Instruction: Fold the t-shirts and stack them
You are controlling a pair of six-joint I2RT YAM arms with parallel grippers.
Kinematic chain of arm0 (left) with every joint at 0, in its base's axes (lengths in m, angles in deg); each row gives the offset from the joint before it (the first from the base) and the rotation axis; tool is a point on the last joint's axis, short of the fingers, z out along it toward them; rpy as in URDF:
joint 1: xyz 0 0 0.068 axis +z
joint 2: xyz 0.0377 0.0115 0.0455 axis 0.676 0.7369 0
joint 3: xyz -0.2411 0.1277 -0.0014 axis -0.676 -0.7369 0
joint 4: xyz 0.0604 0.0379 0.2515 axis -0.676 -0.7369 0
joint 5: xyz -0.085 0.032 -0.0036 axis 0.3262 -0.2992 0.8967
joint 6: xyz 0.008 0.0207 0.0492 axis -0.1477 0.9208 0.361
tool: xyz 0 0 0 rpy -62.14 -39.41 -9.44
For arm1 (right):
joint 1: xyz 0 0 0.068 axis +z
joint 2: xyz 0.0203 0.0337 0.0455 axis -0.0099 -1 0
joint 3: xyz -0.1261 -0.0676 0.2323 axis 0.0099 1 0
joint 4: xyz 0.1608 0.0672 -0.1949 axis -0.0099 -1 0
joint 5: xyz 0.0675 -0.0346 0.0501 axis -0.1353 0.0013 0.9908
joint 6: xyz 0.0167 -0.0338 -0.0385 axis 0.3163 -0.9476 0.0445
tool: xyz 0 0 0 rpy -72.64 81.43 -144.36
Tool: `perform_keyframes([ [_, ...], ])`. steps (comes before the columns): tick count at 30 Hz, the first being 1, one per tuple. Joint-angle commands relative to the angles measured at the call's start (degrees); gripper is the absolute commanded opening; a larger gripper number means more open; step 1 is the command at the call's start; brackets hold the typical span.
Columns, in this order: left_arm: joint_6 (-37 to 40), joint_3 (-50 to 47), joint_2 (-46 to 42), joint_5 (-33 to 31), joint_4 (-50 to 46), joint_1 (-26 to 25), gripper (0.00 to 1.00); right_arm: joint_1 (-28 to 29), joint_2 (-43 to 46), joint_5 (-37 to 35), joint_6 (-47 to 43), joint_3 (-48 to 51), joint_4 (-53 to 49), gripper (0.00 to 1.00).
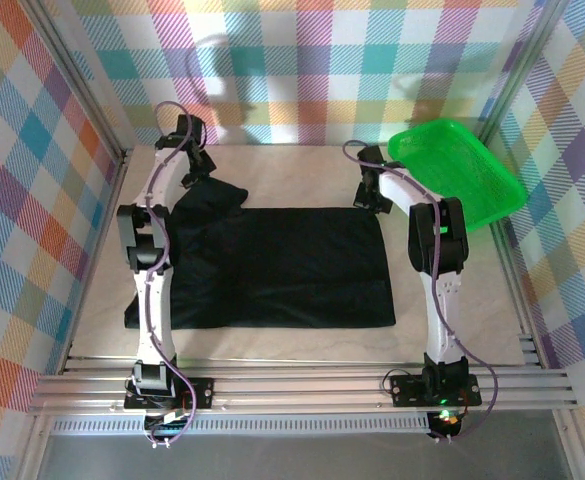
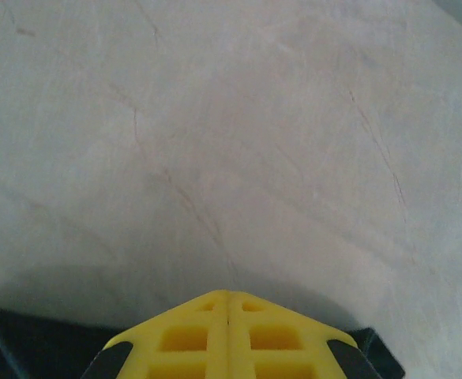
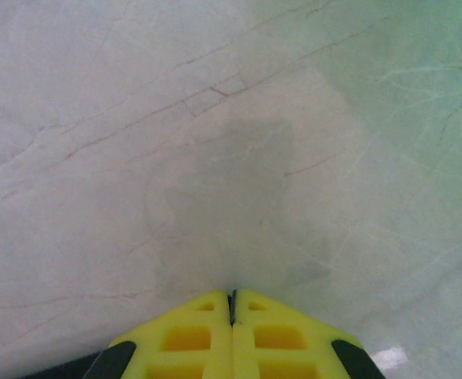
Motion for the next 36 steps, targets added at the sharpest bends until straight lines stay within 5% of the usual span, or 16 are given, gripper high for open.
perform_keyframes([
  [1,-1.9,-5.4,-8.8,2.9,1.1,-0.2,0.0,-0.1,6.0,1.0,-3.2,2.1,2.0,0.0],
  [13,-8.1,-34.9,-38.7,4.5,4.4,1.7,0.0,1.1,22.4,2.3,-1.9,15.8,2.9,0.0],
  [26,-7.3,-67.8,-74.4,-4.1,-4.9,1.7,0.0,4.0,41.4,4.8,5.9,42.6,2.0,0.0],
  [36,-10.5,-83.2,-84.2,-3.4,-3.6,1.7,0.0,4.1,42.8,7.5,6.0,49.7,1.6,0.0],
])
